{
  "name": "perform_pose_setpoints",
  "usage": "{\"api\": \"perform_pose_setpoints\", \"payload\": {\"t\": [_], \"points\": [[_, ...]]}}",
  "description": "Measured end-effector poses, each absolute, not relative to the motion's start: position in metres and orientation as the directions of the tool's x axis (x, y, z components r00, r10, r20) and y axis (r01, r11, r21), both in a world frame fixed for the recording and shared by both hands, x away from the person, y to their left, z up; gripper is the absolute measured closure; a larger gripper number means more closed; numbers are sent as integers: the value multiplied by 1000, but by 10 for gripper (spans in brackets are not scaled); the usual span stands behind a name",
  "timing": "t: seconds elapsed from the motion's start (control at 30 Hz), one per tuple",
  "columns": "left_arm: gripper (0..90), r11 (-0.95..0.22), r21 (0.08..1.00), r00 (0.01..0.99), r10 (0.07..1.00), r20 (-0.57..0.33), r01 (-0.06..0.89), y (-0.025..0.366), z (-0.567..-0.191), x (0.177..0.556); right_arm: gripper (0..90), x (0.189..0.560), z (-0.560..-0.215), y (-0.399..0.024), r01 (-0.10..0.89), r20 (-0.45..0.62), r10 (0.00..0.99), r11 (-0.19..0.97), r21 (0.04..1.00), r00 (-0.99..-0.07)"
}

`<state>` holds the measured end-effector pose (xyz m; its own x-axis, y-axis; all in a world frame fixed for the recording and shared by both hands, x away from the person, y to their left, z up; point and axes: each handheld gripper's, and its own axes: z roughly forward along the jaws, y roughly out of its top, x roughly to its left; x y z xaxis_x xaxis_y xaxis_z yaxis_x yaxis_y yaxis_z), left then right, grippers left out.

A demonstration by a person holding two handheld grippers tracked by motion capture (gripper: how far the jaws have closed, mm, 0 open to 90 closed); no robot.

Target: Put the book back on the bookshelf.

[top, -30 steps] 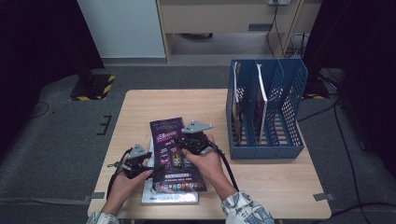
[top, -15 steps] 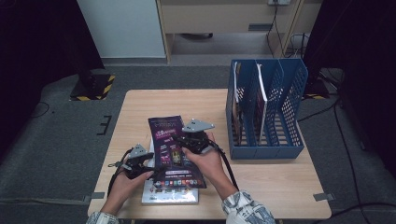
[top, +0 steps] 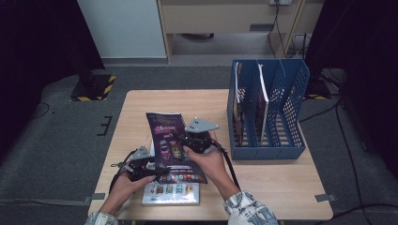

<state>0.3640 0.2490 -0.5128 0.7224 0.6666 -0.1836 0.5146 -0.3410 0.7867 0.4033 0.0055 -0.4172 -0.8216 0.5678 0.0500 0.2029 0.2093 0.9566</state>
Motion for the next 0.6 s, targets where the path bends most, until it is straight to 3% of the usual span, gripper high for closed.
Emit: {"api": "perform_pose_setpoints", "payload": {"t": [0.23,0.4,0.6], "points": [[522,-302,804,711,674,-200,513,259,-506,366,836,403,-416,2,186,48,565,190,964,-824],[622,-289,803,697,687,-205,521,261,-502,366,836,404,-416,1,181,48,561,185,966,-827],[667,-290,802,685,702,-192,522,260,-499,366,834,404,-417,0,179,48,566,178,968,-823]]}}
